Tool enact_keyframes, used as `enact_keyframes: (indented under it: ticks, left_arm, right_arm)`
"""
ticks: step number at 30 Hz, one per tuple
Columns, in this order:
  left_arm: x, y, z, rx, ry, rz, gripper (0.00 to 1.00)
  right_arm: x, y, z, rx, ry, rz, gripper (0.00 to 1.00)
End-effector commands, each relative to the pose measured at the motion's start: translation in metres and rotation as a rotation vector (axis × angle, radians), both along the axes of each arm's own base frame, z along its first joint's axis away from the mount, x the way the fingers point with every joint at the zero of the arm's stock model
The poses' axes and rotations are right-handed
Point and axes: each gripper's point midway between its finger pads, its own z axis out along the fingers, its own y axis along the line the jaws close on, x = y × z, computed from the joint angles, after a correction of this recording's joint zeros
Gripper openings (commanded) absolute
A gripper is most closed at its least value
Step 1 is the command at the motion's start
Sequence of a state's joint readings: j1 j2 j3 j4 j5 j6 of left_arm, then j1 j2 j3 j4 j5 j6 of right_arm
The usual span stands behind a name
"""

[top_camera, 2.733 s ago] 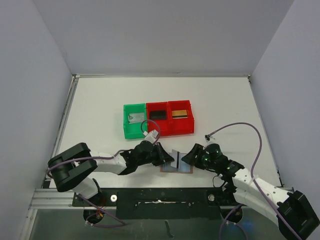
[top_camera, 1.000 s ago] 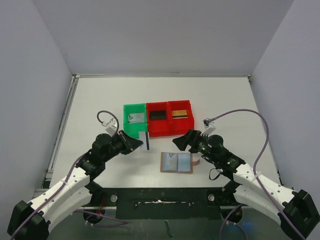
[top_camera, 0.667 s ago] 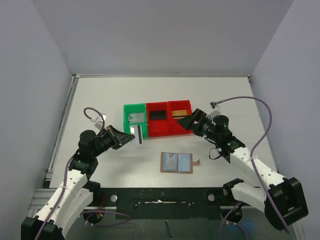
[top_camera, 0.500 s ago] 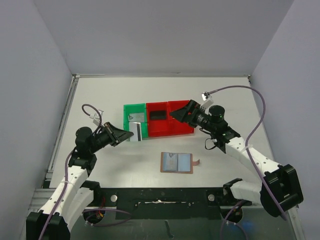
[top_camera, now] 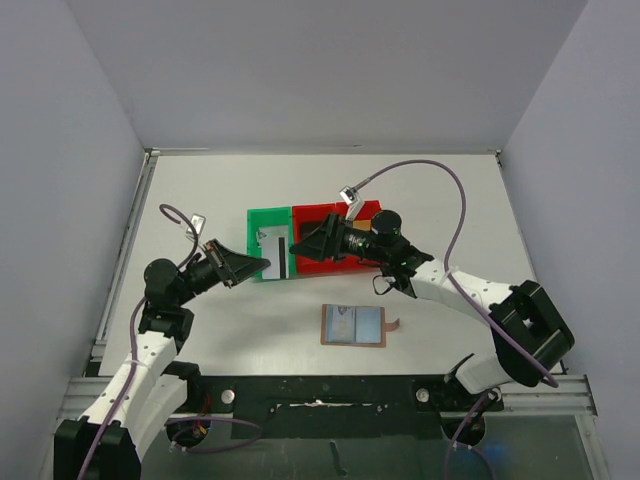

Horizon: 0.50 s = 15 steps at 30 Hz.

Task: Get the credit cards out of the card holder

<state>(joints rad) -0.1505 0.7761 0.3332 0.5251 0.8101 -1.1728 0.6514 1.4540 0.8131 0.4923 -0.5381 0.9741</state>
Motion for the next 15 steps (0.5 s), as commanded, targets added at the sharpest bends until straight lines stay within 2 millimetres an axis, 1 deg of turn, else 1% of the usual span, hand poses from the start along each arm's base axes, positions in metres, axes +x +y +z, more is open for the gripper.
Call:
enact_keyframes:
  ticks: [1,6,12,15]
  left_arm:
    - [-0.005,0.000,0.024,-0.052,-0.082,-0.022,0.00]
    - [-0.006,0.001,0.024,-0.074,-0.080,-0.008,0.00]
    - [-0.008,0.001,0.027,-0.100,-0.078,-0.013,0.00]
    - [-0.009,0.001,0.026,-0.104,-0.073,-0.012,0.00]
  right_arm:
    - [-0.006,0.014,0.058,0.121,-0.185,0.068,0.73]
    - [-0.014,0.021,0.058,0.131,-0.184,0.117,0.69]
    - [-0.024,0.035,0.062,0.141,-0.193,0.173,0.59]
    - [-0.025,0.039,0.061,0.125,-0.184,0.184,0.52]
